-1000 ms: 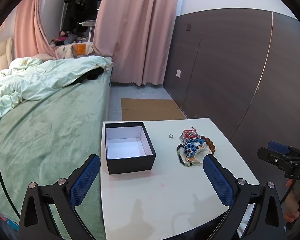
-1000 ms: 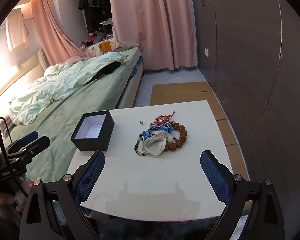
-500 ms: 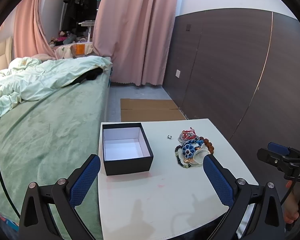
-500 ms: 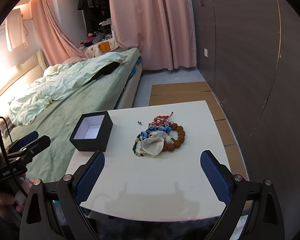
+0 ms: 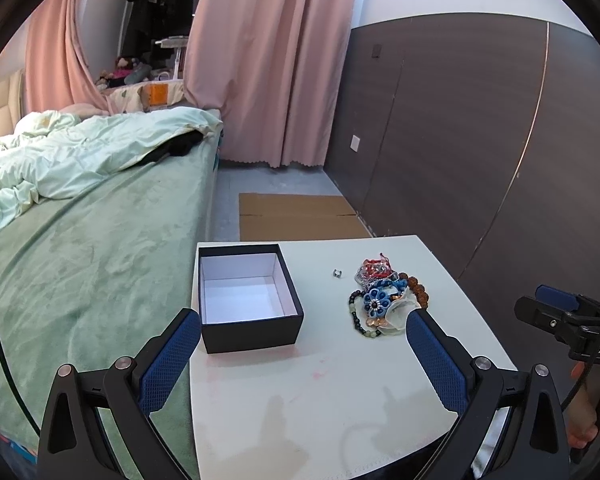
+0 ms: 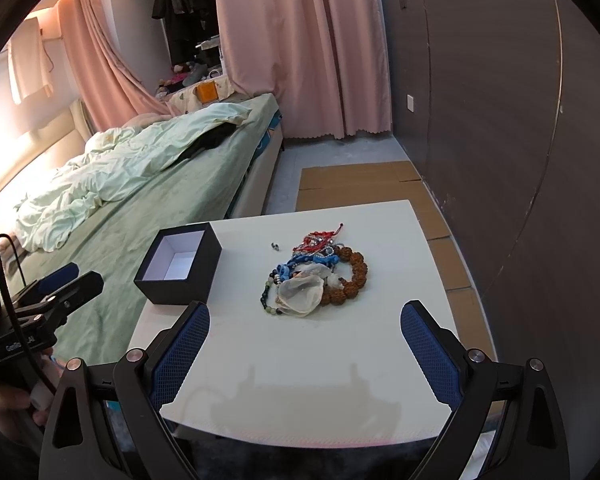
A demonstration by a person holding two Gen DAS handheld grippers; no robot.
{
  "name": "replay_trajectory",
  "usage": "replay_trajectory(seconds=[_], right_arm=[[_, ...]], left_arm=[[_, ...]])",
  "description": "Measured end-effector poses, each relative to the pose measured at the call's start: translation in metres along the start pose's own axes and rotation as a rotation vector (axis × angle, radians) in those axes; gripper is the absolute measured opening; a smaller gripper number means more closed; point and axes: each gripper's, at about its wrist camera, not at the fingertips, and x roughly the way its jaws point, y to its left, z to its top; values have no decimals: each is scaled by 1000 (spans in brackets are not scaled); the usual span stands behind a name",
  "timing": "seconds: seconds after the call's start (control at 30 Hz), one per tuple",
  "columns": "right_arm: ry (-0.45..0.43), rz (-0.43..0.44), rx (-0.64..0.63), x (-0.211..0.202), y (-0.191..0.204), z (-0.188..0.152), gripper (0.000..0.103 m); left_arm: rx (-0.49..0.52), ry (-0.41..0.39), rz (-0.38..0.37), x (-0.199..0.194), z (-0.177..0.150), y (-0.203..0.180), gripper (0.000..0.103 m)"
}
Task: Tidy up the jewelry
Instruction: 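Move both tools toward the jewelry pile beside the black box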
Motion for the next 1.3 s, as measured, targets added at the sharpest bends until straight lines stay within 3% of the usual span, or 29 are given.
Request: replay_trajectory(seconds=[0.5, 0.87, 1.07, 1.3], right_arm=[[32, -21, 69, 12, -15, 8, 97], [63, -18, 343, 35, -75, 14, 97], [82, 45, 443, 51, -93, 16, 89], [130, 138, 544, 76, -106, 14, 81]], left_arm=[[-5, 10, -28, 19, 9, -6, 101], [12, 55, -78, 55, 11, -27, 80], [26, 104, -118, 83, 7, -43, 68], [39, 156, -141, 115, 4, -61, 63]])
